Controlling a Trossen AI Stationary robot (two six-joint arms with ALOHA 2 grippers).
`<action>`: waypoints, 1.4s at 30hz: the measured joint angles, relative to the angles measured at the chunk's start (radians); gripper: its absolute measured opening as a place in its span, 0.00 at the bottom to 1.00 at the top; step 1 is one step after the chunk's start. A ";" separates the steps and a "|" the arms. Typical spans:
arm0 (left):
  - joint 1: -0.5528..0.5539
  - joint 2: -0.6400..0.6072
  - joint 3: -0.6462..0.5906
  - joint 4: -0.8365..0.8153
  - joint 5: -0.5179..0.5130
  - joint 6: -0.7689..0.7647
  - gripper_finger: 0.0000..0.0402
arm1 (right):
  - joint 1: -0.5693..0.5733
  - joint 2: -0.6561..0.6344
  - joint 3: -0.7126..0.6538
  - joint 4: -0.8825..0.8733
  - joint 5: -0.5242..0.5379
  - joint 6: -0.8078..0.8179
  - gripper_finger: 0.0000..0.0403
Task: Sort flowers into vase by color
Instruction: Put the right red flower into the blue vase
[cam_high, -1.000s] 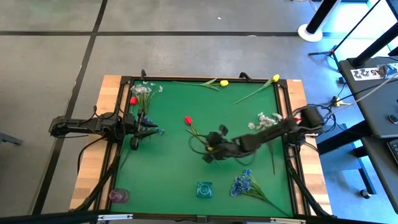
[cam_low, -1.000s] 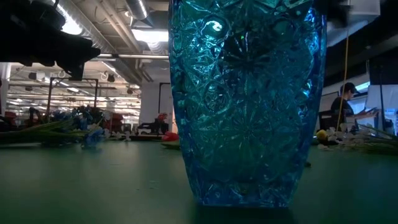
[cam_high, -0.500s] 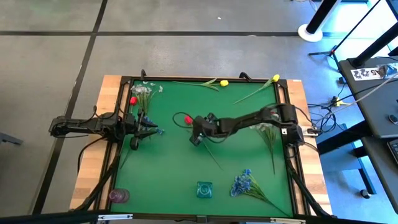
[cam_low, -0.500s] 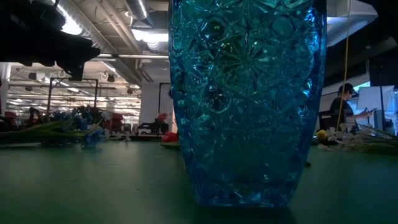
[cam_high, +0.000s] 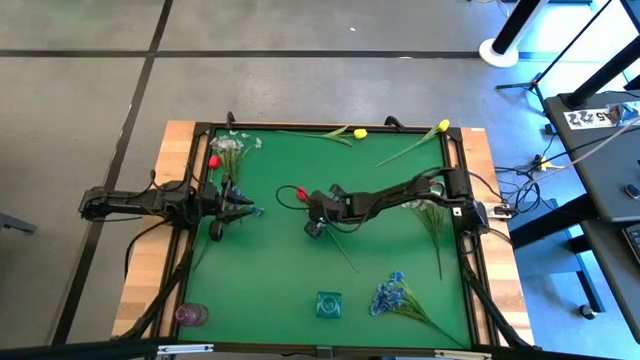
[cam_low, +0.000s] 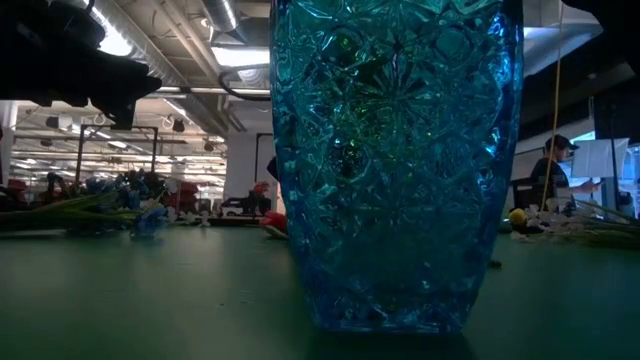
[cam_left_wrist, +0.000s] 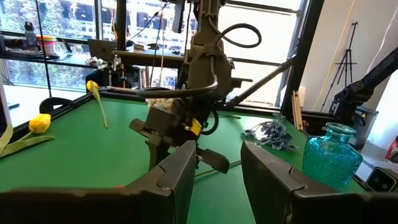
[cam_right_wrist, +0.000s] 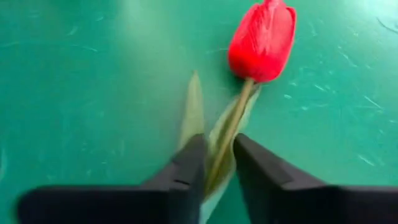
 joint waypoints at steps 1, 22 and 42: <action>0.000 0.000 0.000 0.000 0.000 0.000 0.31 | 0.003 0.001 -0.001 0.018 0.001 -0.009 0.09; 0.000 0.000 0.000 0.000 0.000 0.000 0.31 | 0.373 -0.387 -0.287 0.976 0.156 -0.284 0.01; 0.000 0.000 0.000 0.000 0.000 0.000 0.31 | 0.541 -0.267 -0.241 1.585 0.099 -0.509 0.01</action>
